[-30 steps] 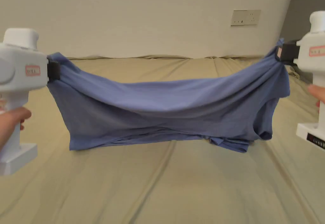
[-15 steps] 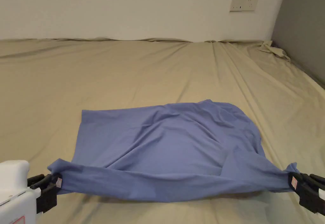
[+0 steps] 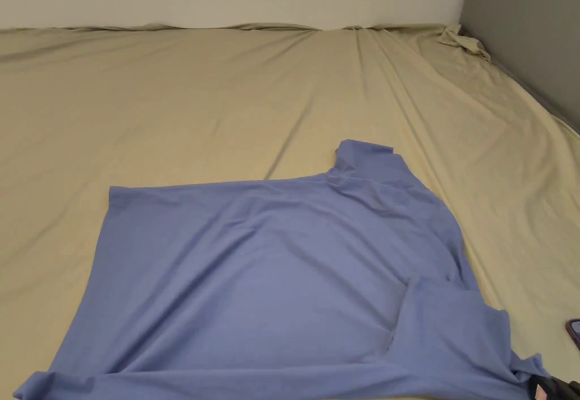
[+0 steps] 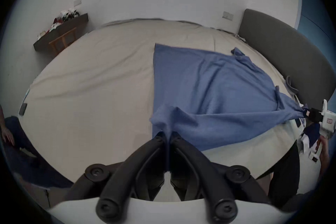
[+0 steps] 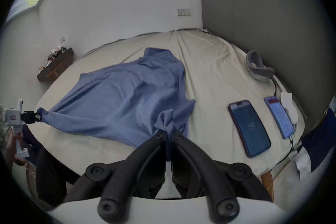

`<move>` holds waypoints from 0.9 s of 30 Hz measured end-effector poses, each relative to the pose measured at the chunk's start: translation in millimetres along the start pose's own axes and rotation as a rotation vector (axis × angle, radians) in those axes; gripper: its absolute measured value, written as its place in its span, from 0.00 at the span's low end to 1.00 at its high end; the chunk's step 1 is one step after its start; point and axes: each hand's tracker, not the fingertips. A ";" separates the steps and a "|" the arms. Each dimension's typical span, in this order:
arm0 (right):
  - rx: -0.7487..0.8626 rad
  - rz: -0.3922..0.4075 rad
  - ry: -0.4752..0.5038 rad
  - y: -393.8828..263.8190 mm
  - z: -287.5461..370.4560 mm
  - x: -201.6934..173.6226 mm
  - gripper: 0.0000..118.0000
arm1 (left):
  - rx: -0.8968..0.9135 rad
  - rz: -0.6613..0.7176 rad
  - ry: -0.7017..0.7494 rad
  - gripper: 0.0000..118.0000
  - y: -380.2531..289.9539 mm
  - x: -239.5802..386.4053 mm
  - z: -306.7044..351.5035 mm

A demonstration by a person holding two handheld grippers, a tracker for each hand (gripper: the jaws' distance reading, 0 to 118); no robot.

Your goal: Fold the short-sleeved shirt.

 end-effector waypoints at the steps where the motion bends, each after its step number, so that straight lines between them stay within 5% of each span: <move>1: -0.015 0.005 -0.001 -2.4 -7.2 3.2 0.05 | -0.013 -0.004 0.005 0.02 0.6 1.2 -3.4; 5: -0.069 0.046 -0.050 14.5 -12.4 -3.3 0.08 | -0.031 0.063 -0.009 0.06 8.7 -5.4 -0.4; 7: -0.085 0.078 -0.043 23.2 -7.5 -7.2 0.86 | 0.008 0.050 0.006 0.68 13.6 0.4 22.5; 8: -0.013 0.085 -0.056 28.7 5.9 -12.4 1.00 | 0.045 0.028 0.027 0.79 18.9 5.0 37.8; 13: 0.074 0.066 -0.076 57.3 39.1 -38.1 1.00 | 0.181 -0.015 0.059 0.79 44.4 40.5 96.9; 14: 0.098 0.069 -0.053 59.0 42.9 -42.1 0.99 | 0.201 -0.028 0.053 0.79 46.7 47.1 103.5; 15: 0.123 0.082 -0.011 60.4 46.5 -46.6 0.86 | 0.232 -0.064 0.035 0.76 47.7 53.0 108.4; 16: 0.115 0.077 -0.016 61.4 46.0 -50.8 0.53 | 0.239 -0.101 0.038 0.63 50.3 59.9 109.7; 17: 0.110 0.071 -0.015 62.2 42.7 -55.2 0.09 | 0.224 -0.104 0.065 0.37 51.8 64.5 108.4; 18: 0.120 0.062 -0.026 58.9 41.3 -58.1 0.03 | 0.220 -0.106 0.089 0.00 49.4 64.1 103.9; 24: 0.060 0.082 0.039 53.5 32.8 -63.8 0.03 | 0.120 -0.066 0.070 0.01 31.0 50.8 77.5; 25: 0.053 0.085 0.049 52.2 32.5 -69.5 0.03 | 0.096 -0.031 0.059 0.15 26.5 43.3 67.4; 27: 0.040 0.080 0.069 50.2 30.0 -71.2 0.03 | -0.005 0.031 0.026 0.74 18.1 29.5 38.1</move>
